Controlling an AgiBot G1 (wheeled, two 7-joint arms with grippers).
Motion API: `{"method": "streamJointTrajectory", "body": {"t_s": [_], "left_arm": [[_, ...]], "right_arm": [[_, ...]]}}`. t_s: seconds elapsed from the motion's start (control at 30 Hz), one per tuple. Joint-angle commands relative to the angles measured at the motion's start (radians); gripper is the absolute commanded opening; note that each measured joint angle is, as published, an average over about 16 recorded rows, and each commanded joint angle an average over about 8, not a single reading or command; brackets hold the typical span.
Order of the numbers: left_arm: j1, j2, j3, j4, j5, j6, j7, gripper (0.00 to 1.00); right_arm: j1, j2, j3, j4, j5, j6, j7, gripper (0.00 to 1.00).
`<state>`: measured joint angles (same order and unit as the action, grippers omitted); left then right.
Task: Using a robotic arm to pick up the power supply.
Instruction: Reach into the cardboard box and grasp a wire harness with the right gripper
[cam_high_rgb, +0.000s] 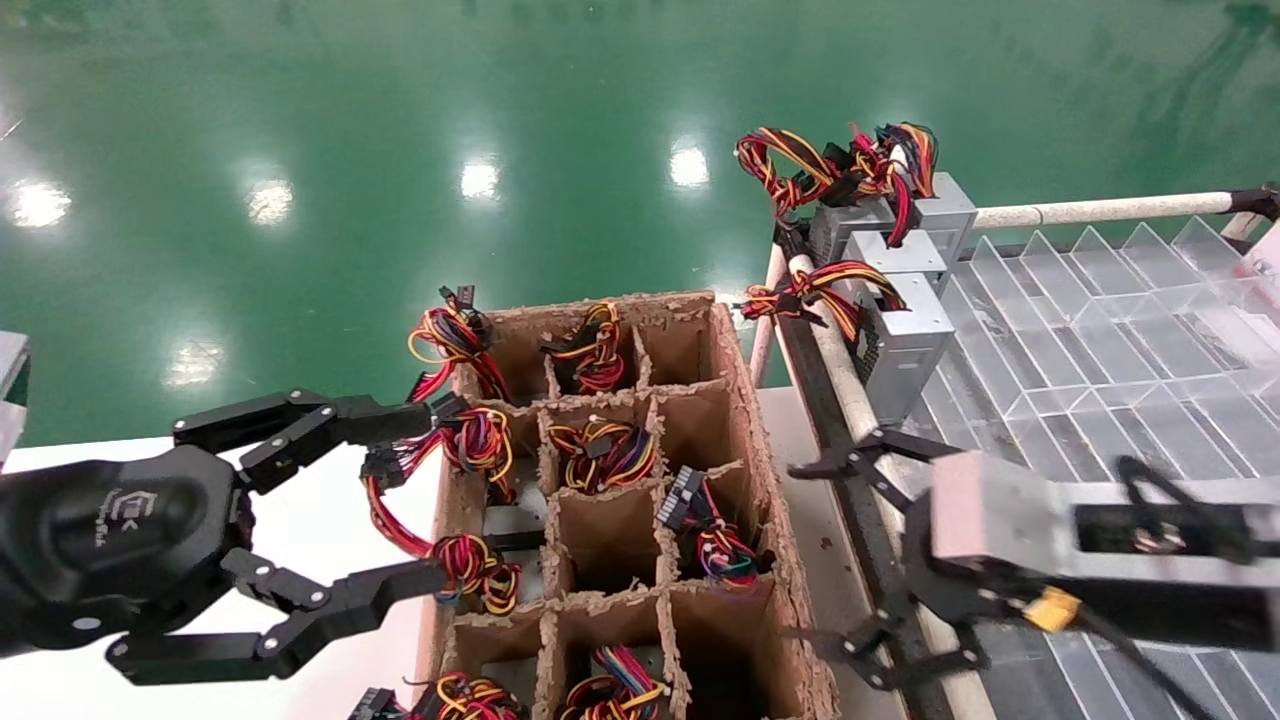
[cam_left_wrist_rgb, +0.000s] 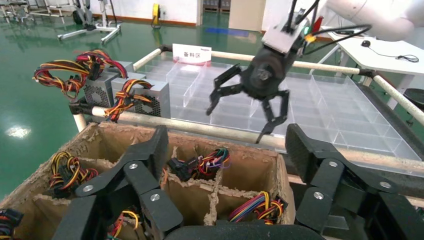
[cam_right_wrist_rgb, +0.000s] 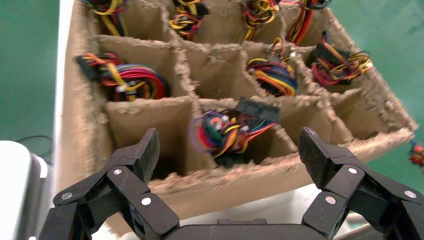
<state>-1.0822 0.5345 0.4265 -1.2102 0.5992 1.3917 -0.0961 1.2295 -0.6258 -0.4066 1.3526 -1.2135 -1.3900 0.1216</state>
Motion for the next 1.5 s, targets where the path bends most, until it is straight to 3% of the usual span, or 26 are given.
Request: {"method": "streamJointTrajectory", "body": {"t_s": [0.03,0.13,0.23,0.93,1.5], "left_arm": [[0.000,0.000,0.000,0.000,0.000,0.000,0.000,0.00],[0.000,0.000,0.000,0.000,0.000,0.000,0.000,0.00],[0.000,0.000,0.000,0.000,0.000,0.000,0.000,0.00],[0.000,0.000,0.000,0.000,0.000,0.000,0.000,0.00],[0.000,0.000,0.000,0.000,0.000,0.000,0.000,0.00]], "right_arm": [[0.018,-0.019,-0.011,0.002,-0.039,0.015,-0.010,0.51],[0.027,-0.042,-0.025,0.002,-0.061,0.019,-0.012,0.14],[0.030,-0.057,-0.038,0.001,-0.078,0.019,-0.004,0.00],[0.029,-0.102,-0.083,0.000,-0.167,0.064,0.067,0.00],[0.026,-0.104,-0.078,-0.001,-0.181,0.096,0.097,0.00]]}}
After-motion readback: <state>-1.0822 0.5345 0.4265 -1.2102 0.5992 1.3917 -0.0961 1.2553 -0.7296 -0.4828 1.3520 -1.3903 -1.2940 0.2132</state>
